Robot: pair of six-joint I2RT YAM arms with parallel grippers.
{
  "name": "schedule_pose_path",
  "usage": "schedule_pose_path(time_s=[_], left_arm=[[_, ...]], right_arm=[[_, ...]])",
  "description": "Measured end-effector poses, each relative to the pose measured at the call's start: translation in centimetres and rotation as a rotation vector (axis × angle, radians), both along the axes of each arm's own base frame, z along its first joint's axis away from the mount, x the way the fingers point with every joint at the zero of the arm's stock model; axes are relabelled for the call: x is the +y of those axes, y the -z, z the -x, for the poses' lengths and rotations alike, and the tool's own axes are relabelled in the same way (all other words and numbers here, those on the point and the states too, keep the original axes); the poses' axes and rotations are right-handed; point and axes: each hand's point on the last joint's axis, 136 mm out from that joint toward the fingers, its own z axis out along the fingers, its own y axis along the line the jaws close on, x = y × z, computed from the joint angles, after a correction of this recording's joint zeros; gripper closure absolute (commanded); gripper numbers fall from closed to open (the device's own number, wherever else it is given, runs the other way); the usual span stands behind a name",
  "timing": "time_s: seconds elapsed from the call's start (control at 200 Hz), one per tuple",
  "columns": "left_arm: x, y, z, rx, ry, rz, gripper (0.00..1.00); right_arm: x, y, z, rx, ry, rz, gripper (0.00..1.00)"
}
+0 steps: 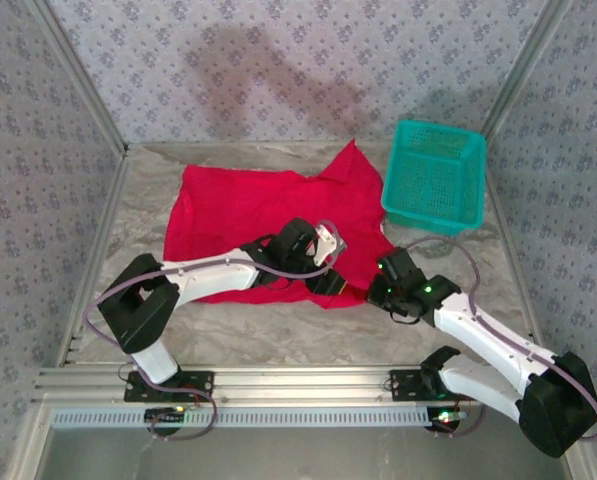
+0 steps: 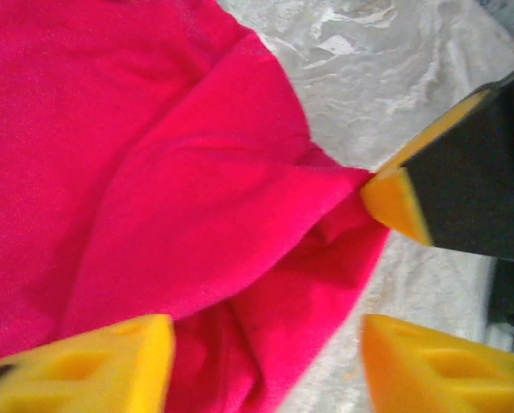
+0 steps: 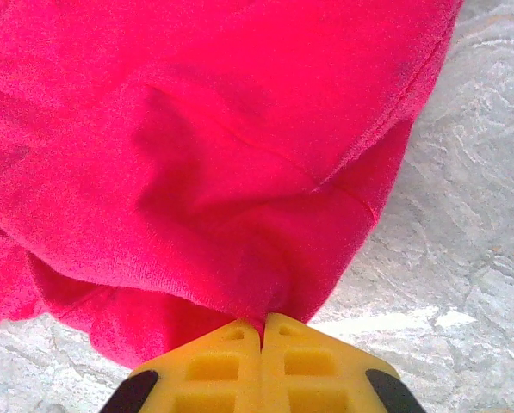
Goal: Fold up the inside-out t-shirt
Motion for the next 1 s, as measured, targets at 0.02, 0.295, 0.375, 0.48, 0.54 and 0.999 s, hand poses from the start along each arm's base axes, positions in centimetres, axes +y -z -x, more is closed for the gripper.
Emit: schedule_pose_path(time_s=[0.02,0.295,0.375,0.48,0.54,0.999], left_arm=[[0.0,0.0,-0.1,-0.009,0.000,-0.001,0.27],[-1.1,3.9,-1.9,-0.103,0.050,-0.072,0.26],[-1.4,5.2,-1.8,-0.099,0.067,-0.094,0.39],[-1.6,5.8,-1.8,-0.095,0.087,-0.110,0.87],[-1.9,5.3,-2.1,-0.088,0.088,-0.109,0.99],[-4.0,-4.9,-3.2,0.240,0.059,0.163,1.00]], right_arm=[[0.0,-0.1,0.0,-0.001,0.000,0.000,1.00],[-0.5,-0.6,0.8,-0.004,-0.002,-0.003,1.00],[-0.6,-0.7,1.0,-0.001,-0.002,-0.002,1.00],[-0.7,-0.7,1.1,0.000,-0.001,-0.001,1.00],[-0.7,-0.7,1.1,0.001,0.000,0.001,1.00],[-1.5,4.8,-0.4,0.045,0.031,0.103,1.00]])
